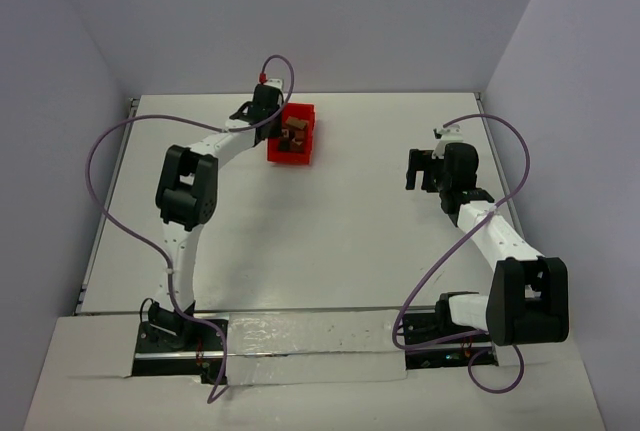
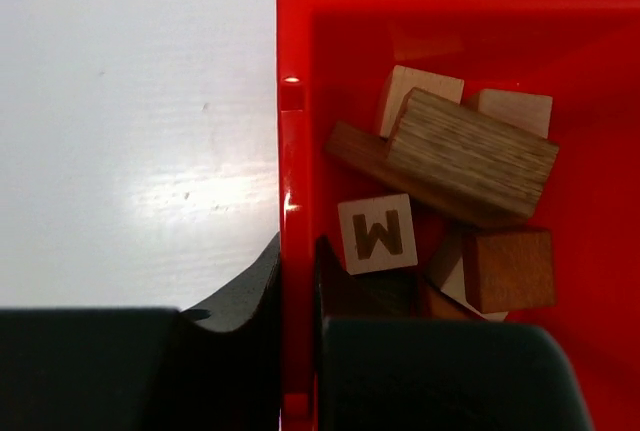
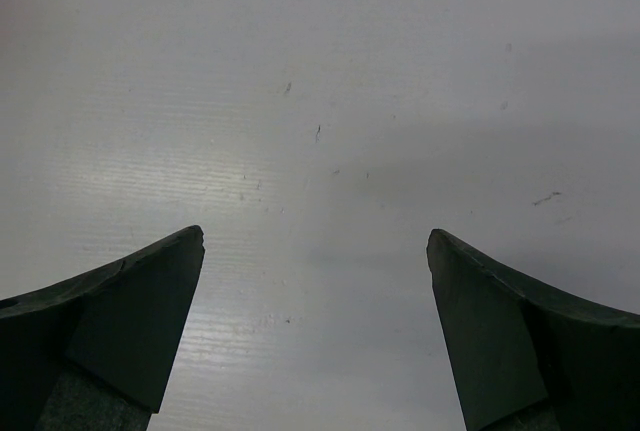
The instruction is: Build the wood block tower
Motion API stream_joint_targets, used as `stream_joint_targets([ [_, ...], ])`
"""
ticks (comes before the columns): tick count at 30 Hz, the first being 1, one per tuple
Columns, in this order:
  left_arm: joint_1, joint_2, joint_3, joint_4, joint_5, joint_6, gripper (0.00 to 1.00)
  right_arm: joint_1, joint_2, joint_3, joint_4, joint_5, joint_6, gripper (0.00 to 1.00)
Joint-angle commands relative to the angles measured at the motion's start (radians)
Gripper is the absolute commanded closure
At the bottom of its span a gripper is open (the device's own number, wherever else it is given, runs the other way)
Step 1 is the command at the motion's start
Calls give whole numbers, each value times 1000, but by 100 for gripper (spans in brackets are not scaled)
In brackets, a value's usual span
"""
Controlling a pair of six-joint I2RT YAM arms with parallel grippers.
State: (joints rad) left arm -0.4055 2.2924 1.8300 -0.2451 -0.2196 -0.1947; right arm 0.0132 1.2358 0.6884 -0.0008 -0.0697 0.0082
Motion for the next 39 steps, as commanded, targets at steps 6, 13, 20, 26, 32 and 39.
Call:
stream_joint_targets([
  [6, -47, -326, -237, -42, -259, 300, 100, -5, -39, 49, 13, -25, 15, 0],
  [13, -141, -514, -440, 29, -497, 437, 100, -5, -64, 46, 12, -29, 13, 0],
  [20, -313, -595, -690, 400, -798, 760, 100, -7, -73, 45, 12, -30, 9, 0],
  [26, -439, -563, -824, 808, -929, 1100, 100, -6, -88, 41, 11, -26, 3, 0],
  [32, -532, -434, -946, 1442, -973, 1645, 100, -34, -93, 42, 12, -28, 3, 0],
  [39, -579, -175, -974, 2107, -897, 2189, 100, -42, -115, 39, 10, -29, 2, 0],
])
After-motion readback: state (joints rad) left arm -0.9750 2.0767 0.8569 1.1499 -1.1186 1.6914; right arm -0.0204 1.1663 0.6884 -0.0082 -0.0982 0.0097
